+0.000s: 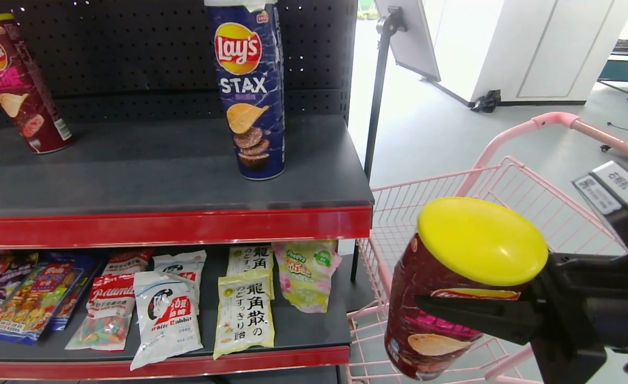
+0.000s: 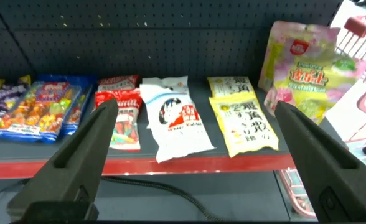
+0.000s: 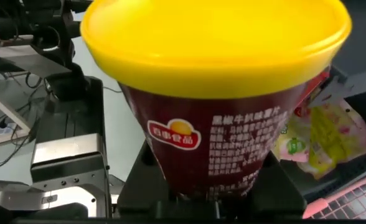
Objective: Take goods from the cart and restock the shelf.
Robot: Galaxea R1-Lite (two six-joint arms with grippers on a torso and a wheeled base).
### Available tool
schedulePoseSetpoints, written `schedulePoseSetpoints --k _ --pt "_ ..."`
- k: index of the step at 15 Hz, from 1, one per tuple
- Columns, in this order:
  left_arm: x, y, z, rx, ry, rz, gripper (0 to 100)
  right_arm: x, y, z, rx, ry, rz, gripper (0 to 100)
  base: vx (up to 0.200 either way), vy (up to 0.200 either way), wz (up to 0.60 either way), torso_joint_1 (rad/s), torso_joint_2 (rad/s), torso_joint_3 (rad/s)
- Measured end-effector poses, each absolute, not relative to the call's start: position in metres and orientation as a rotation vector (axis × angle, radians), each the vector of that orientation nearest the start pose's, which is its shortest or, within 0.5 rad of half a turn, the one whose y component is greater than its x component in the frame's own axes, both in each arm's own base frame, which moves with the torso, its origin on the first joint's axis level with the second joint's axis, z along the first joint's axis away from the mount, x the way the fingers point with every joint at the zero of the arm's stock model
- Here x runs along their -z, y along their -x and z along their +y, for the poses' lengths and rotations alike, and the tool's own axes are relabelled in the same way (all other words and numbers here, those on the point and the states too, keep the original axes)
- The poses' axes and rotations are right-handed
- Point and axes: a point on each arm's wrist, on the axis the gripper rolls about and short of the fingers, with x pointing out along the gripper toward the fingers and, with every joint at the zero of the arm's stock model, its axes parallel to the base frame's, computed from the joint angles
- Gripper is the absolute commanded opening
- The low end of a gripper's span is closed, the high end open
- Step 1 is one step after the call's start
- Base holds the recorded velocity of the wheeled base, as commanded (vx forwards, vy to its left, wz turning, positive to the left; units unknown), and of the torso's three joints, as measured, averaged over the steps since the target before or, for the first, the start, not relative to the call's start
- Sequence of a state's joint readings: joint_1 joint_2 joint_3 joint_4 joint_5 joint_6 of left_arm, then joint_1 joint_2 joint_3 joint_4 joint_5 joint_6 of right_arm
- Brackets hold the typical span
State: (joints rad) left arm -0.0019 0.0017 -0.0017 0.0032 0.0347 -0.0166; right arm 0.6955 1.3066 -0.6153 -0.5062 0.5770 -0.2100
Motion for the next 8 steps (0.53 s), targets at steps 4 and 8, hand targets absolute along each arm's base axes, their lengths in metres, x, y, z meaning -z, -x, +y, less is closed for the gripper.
schedulePoseSetpoints --k 4,8 --pt "-0.0757 0.0228 0.0008 -0.033 0.016 0.003 100 -0.2154 -0.1481 0.1411 -1.282 0.193 0.079 0 0.0 0.0 0.0 0.203 -0.52 -0.326" --pt "-0.0757 0.0228 0.0008 -0.033 0.017 0.003 100 -0.2168 -0.1484 0.1396 -1.27 0.187 0.078 0 0.0 0.0 0.0 0.229 -0.56 -0.334"
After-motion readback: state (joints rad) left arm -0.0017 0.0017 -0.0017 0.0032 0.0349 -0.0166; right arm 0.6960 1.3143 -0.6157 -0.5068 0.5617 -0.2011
